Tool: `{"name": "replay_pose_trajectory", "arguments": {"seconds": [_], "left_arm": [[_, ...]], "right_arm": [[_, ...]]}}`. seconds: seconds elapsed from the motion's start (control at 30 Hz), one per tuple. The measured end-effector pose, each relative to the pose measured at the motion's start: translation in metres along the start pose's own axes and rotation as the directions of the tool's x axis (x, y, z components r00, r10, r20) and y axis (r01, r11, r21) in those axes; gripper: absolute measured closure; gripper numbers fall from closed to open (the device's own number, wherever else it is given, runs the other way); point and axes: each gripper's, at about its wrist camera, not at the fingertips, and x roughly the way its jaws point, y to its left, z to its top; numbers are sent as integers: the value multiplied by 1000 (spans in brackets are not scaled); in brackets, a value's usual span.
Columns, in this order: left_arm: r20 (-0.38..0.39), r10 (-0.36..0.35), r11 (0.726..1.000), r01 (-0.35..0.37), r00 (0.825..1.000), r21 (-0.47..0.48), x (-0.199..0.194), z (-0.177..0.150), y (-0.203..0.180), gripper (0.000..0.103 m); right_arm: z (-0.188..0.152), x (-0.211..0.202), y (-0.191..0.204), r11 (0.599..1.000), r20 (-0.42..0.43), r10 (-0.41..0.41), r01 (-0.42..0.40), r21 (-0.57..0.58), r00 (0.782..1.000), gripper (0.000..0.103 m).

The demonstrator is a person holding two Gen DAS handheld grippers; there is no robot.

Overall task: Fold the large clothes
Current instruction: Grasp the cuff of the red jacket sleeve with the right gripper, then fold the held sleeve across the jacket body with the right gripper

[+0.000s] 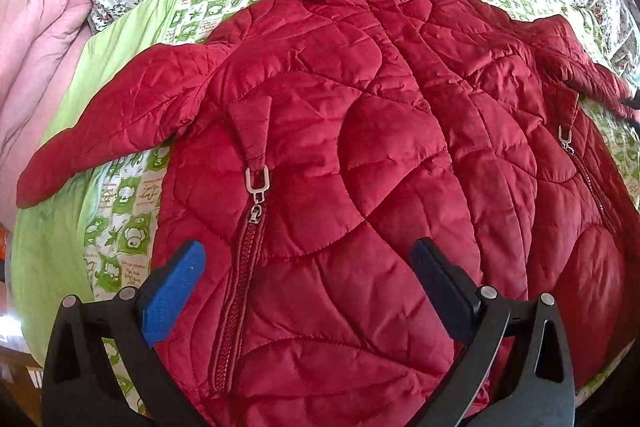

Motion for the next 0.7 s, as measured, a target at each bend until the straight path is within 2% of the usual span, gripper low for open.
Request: {"name": "replay_pose_trajectory", "arguments": {"seconds": [0.03, 0.13, 0.27, 0.4, 0.57, 0.7], "left_arm": [[2, -1, 1000, 1, 1000, 1, 0, 1, -1, 0], [12, -9, 1000, 9, 1000, -2, -1, 2, -2, 0], [16, -21, 1000, 21, 1000, -7, -1, 1, -1, 0], [23, -29, 999, 30, 999, -18, -3, 1, 2, 0], [35, -48, 998, 49, 998, -32, -6, 1, 8, 0], [44, -93, 993, 96, 995, -63, -8, 4, 17, 0]], "right_arm": [[1, 0, 3, 1000, 5, 0, 0, -15, 1000, 83], [2, -11, 22, 995, 52, 11, -6, -95, 999, 92], [-3, -30, 57, 976, 101, 41, -18, -219, 994, 94], [-17, -49, 103, 932, 114, 123, -76, -353, 986, 95], [-43, -61, 160, 867, 59, 234, -181, -464, 970, 95], [-76, -60, 211, 794, -40, 313, -285, -537, 949, 96]]}}
